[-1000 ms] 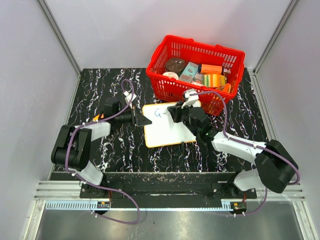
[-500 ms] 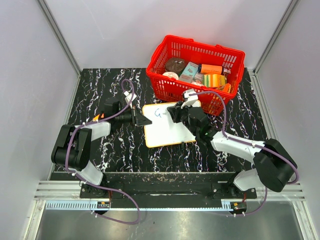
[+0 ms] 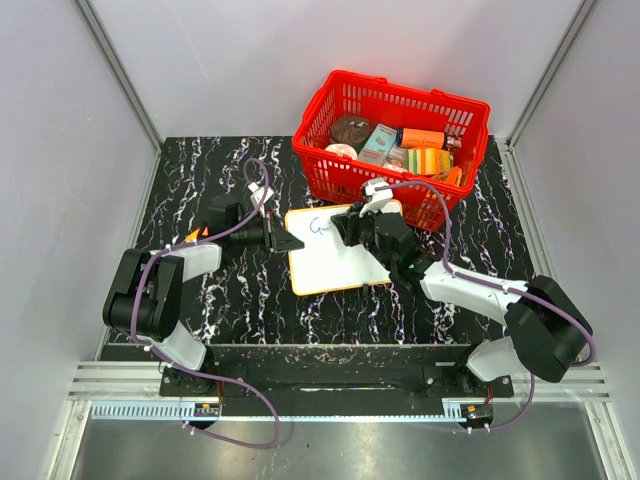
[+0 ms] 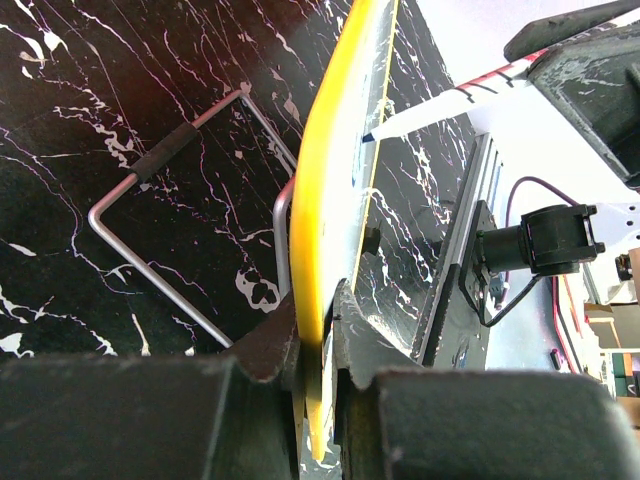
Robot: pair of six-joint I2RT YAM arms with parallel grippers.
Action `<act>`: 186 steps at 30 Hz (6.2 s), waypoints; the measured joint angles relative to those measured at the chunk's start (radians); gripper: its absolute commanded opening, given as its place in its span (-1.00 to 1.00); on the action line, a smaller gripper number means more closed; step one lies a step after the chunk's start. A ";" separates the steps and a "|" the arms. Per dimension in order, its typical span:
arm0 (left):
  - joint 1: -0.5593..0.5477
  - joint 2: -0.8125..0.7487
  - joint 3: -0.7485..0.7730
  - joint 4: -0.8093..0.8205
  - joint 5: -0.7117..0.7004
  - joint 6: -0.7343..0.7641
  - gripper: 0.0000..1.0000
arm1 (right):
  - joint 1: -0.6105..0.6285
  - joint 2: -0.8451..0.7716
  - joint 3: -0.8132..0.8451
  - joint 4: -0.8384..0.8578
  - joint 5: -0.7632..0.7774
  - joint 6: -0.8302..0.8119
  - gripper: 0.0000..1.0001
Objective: Write a sentence on the whiteboard
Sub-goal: Write on the whiteboard at the whiteboard stand.
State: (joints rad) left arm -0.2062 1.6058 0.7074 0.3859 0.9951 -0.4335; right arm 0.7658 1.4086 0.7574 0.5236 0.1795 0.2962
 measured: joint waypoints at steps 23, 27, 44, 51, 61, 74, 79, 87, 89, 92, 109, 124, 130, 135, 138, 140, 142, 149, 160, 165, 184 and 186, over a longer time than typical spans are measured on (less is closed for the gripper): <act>0.000 0.001 0.002 -0.005 0.000 0.000 -1.00 | 0.000 -0.016 0.000 -0.055 0.005 0.003 -1.00; -0.001 0.005 0.005 -0.008 0.000 0.000 -1.00 | 0.000 -0.016 0.000 -0.056 0.024 0.004 -1.00; -0.002 0.007 0.007 -0.011 0.000 0.000 -1.00 | 0.000 -0.016 0.004 -0.053 0.062 0.009 -1.00; -0.006 0.007 0.010 -0.012 0.000 0.008 -1.00 | 0.000 -0.016 0.018 -0.055 0.064 0.007 -1.00; -0.009 0.009 0.013 -0.013 0.000 0.013 -1.00 | 0.000 -0.058 0.012 -0.059 0.062 0.008 -1.00; -0.011 0.013 0.018 -0.016 0.001 0.015 -1.00 | -0.001 -0.093 0.009 -0.082 0.074 -0.004 -1.00; -0.011 0.013 0.018 -0.018 0.001 0.015 -1.00 | -0.004 -0.084 0.009 -0.095 0.078 -0.005 -1.00; -0.011 0.013 0.018 -0.019 0.001 0.015 -1.00 | -0.014 -0.060 0.009 -0.103 0.101 -0.008 -1.00; -0.011 0.013 0.019 -0.021 0.000 0.015 -1.00 | -0.014 -0.047 0.009 -0.103 0.100 -0.007 -1.00; -0.011 0.018 0.022 -0.026 0.000 0.015 -1.00 | -0.014 -0.043 0.009 -0.101 0.099 -0.007 -1.00; -0.011 0.021 0.026 -0.034 0.000 0.015 -1.00 | -0.014 -0.037 0.009 -0.095 0.084 -0.006 -1.00; -0.012 0.021 0.026 -0.035 -0.001 0.016 -1.00 | -0.014 -0.039 0.004 -0.111 0.043 -0.002 -1.00; -0.012 0.021 0.026 -0.037 -0.001 0.016 -1.00 | -0.014 -0.050 -0.009 -0.113 0.044 -0.003 -1.00; -0.012 0.021 0.026 -0.038 0.000 0.016 -1.00 | -0.014 -0.051 -0.011 -0.117 0.048 -0.003 -1.00; -0.012 0.021 0.026 -0.038 -0.001 0.016 -1.00 | -0.014 -0.052 -0.011 -0.119 0.060 -0.002 -1.00; -0.012 0.021 0.026 -0.039 -0.001 0.016 -1.00 | -0.014 -0.052 -0.011 -0.119 0.068 0.000 -1.00; -0.012 0.021 0.026 -0.041 -0.002 0.016 -1.00 | -0.014 -0.052 -0.010 -0.120 0.074 0.003 -1.00; -0.012 0.021 0.026 -0.042 -0.002 0.016 -1.00 | -0.014 -0.053 -0.010 -0.121 0.098 0.013 -1.00; -0.013 0.022 0.031 -0.047 -0.001 0.023 -1.00 | -0.014 -0.052 0.003 -0.124 0.119 0.012 -1.00; -0.016 0.022 0.031 -0.048 -0.001 0.024 -1.00 | -0.014 -0.051 0.009 -0.126 0.119 0.012 -1.00; -0.018 0.026 0.033 -0.048 0.000 0.036 -1.00 | -0.019 -0.186 0.001 -0.129 0.116 0.014 -1.00; -0.018 0.026 0.033 -0.048 0.000 0.037 -1.00 | -0.025 -0.198 0.000 -0.129 0.114 0.014 -1.00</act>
State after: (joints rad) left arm -0.2241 1.6318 0.7403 0.3378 0.9951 -0.3965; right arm 0.7406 1.2102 0.7578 0.3943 0.2939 0.3107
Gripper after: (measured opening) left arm 0.135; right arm 0.125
